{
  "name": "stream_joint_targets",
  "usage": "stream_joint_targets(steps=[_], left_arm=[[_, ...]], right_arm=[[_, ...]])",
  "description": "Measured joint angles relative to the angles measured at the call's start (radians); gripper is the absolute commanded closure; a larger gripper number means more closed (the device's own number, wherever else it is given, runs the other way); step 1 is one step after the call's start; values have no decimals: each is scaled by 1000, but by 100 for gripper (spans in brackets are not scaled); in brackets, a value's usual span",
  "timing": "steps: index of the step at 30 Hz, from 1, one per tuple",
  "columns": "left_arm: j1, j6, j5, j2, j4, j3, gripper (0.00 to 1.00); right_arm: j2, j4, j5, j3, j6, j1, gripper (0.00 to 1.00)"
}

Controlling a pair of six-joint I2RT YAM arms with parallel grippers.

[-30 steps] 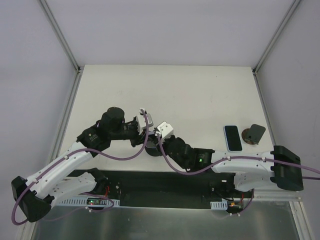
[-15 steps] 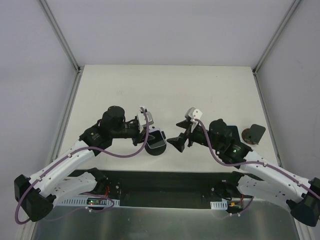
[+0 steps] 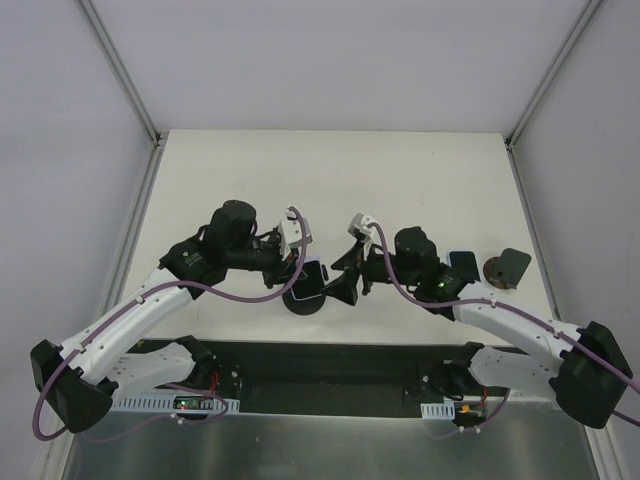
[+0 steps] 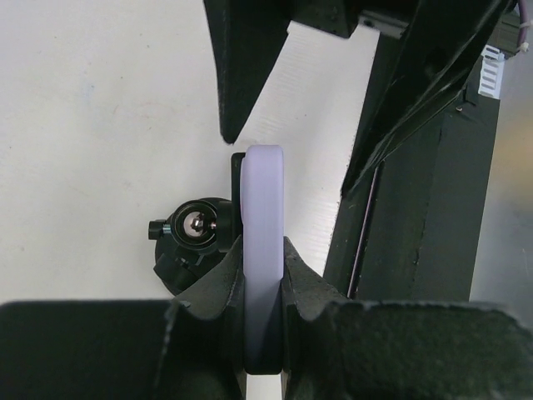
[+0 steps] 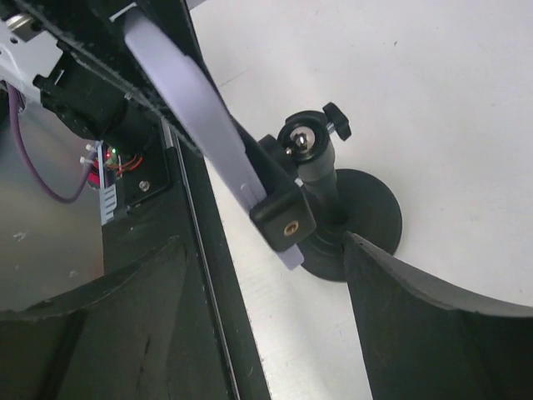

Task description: Place the phone on the phone stand

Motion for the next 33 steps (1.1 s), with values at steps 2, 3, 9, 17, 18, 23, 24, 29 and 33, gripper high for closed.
stream_joint_targets(steps=[2, 3, 9, 17, 18, 23, 24, 29, 33], left_arm=[[0, 4, -2, 12, -23, 21, 100], [0, 6, -4, 19, -32, 31, 100], [0, 27, -5, 35, -68, 56, 100], [13, 107, -9, 14, -181, 77, 100], [13, 115, -11, 8, -193, 78, 100], [13, 135, -15, -8, -217, 80, 90], [13, 136, -16, -10, -219, 80, 65], [12, 90, -24, -32, -140, 91, 22], [21, 33, -61, -114, -58, 100, 13]], right_arm=[[51, 85, 21, -12, 34, 20, 29], [78, 127, 40, -21, 51, 38, 36], [231, 338, 181, -82, 138, 150, 66], [367, 546, 377, -93, 187, 269, 100], [375, 561, 394, -92, 188, 280, 100], [388, 584, 450, -93, 188, 309, 100], [388, 586, 451, -93, 187, 311, 100], [402, 598, 471, -88, 163, 336, 77], [398, 579, 509, -81, 146, 341, 36]])
